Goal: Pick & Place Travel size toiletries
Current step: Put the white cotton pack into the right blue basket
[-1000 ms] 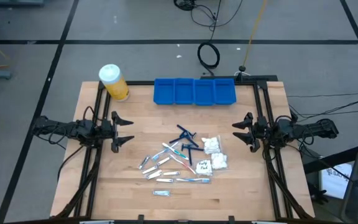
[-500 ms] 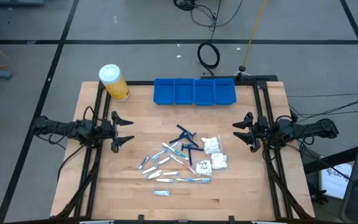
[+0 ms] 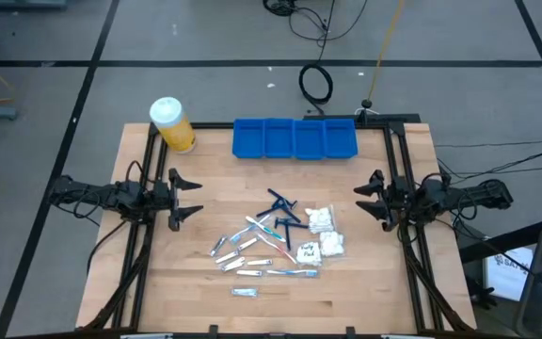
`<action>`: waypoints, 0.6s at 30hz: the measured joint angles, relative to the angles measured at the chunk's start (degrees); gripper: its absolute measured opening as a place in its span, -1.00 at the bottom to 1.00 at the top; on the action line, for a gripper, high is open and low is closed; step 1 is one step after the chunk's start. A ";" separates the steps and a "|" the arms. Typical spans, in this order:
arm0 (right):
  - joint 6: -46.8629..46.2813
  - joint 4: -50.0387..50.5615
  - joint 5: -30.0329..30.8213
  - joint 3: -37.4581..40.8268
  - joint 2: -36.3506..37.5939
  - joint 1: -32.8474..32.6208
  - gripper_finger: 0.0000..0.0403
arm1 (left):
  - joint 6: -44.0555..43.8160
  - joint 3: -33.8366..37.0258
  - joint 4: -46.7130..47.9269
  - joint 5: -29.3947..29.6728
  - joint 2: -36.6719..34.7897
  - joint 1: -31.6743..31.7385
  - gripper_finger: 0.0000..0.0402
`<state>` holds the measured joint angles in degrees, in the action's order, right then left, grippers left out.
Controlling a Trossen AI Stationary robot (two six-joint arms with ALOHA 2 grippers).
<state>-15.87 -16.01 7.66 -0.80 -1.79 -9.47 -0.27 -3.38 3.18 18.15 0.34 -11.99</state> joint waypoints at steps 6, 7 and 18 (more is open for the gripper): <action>0.02 1.43 1.98 -1.99 -8.36 -0.06 0.06 | 0.00 -0.01 0.00 0.02 0.01 0.00 0.54; 0.08 3.13 3.35 -3.21 -10.84 -0.27 0.10 | 0.00 -0.02 0.00 0.02 0.01 0.00 0.54; 2.00 10.31 11.90 -17.67 -47.06 -3.96 0.40 | 0.00 -0.02 -0.01 0.02 0.00 0.00 0.54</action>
<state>-13.87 -5.69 19.57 -18.48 -48.85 -13.44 -0.27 -3.40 3.17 18.17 0.34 -11.99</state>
